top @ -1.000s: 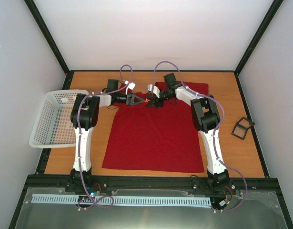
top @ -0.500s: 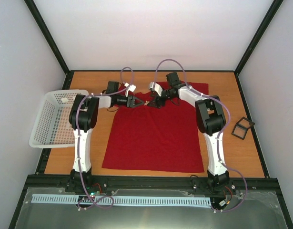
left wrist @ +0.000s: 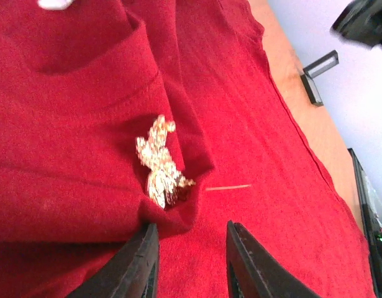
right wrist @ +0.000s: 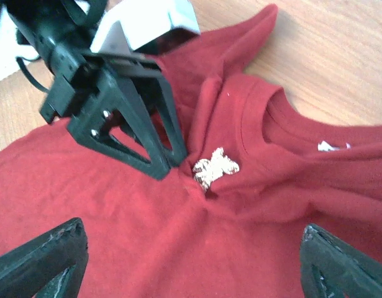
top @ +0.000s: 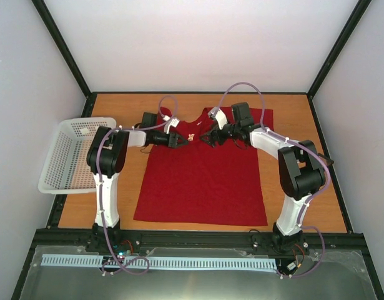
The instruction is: Pin the brooch onto the clothing
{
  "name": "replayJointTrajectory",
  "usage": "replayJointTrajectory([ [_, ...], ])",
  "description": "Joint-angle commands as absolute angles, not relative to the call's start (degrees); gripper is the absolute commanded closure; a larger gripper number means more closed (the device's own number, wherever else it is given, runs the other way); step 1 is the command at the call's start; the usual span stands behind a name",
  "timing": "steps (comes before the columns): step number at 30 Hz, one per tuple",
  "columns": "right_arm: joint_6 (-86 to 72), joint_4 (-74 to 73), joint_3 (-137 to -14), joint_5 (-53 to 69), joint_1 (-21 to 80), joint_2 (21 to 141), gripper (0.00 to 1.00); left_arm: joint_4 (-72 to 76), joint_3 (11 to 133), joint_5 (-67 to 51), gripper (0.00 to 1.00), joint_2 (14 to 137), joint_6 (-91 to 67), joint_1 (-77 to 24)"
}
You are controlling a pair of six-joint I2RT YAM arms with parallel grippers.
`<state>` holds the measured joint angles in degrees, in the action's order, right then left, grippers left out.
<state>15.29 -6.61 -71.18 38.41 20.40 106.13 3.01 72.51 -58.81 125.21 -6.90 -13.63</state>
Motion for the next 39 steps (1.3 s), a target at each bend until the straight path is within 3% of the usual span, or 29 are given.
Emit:
replayJointTrajectory([
  [1,13.71,-2.67,-69.15,34.81,19.78,103.26,0.10,-0.45,77.82,-54.39,0.68,121.96,-6.62,-13.84],
  [10,13.98,-2.26,-67.86,32.96,19.43,103.70,0.12,-6.62,85.62,-53.09,0.67,126.14,-6.99,-13.95],
  [19,14.81,-2.99,-67.89,32.85,18.94,104.06,0.14,-11.24,90.63,-56.26,0.73,130.14,-5.52,-14.95],
  [32,15.43,-3.20,-68.10,34.14,18.98,104.93,0.16,-14.08,90.21,-54.96,0.73,131.03,-3.54,-15.77],
  [39,15.69,-3.42,-67.94,34.39,18.98,105.11,0.17,-14.63,90.41,-52.96,0.67,131.31,-2.86,-16.13],
])
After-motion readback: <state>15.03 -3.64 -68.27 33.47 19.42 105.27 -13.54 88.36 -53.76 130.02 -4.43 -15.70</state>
